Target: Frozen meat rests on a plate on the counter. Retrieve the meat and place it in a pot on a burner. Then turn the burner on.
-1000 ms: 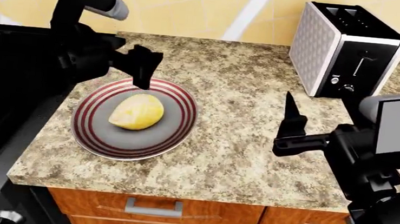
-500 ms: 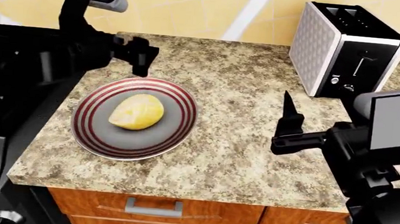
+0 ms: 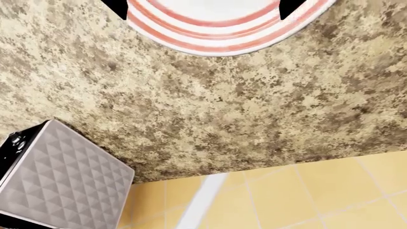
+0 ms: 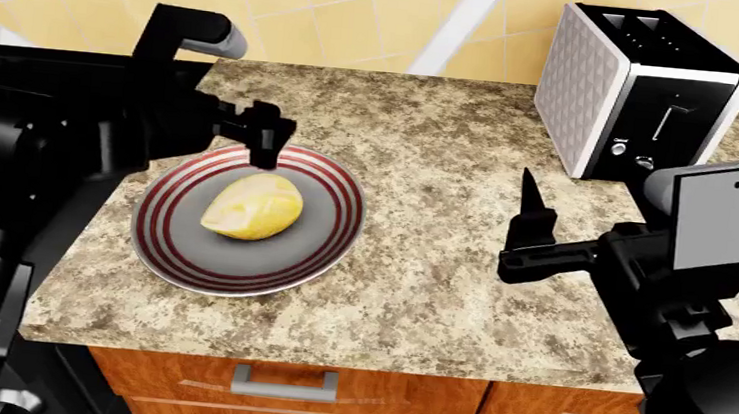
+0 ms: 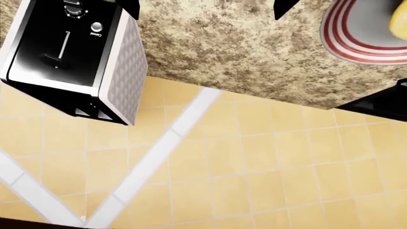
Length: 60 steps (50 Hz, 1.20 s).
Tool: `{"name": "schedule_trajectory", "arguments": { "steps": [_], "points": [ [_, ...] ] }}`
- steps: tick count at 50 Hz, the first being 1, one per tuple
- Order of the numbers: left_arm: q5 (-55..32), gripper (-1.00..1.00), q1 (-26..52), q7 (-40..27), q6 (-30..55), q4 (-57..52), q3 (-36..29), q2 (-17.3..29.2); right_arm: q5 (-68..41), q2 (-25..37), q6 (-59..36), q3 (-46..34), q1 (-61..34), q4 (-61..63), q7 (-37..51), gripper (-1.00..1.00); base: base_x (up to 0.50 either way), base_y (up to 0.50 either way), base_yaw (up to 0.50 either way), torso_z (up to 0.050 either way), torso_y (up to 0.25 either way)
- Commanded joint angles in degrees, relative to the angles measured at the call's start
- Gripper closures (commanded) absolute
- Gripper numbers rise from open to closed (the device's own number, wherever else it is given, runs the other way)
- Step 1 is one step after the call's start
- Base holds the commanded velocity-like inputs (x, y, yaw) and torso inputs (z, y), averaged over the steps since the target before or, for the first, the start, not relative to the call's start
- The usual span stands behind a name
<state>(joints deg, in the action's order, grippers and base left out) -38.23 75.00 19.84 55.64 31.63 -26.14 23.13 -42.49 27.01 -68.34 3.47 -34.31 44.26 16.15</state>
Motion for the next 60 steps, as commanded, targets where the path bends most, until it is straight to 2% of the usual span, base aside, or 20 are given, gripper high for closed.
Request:
{"name": "schedule_trajectory", "arguments": {
  "steps": [1, 22, 60],
  "points": [
    [-0.01, -1.0, -1.44, 0.09, 0.24, -0.46, -0.83, -0.02, -0.05, 0.24, 0.42, -0.19, 0.21, -0.41, 0.17, -1.0, 0.0, 0.0, 0.0, 0.0, 0.0],
    [-2.11, -1.0, -5.41, -1.0, 3.28, -5.46, -0.8, 1.52, -0.45, 0.7, 1.01, -0.11, 0.73, -0.63, 0.44, -1.0, 0.0, 0.0, 0.0, 0.0, 0.0],
    [-1.11, -1.0, -7.45, -0.36, 1.46, -2.84, -2.79, 0.8, -0.66, 1.6, 2.87, -0.87, 1.43, -1.86, 0.42, -1.0, 0.0, 0.0, 0.0, 0.0, 0.0]
  ]
}}
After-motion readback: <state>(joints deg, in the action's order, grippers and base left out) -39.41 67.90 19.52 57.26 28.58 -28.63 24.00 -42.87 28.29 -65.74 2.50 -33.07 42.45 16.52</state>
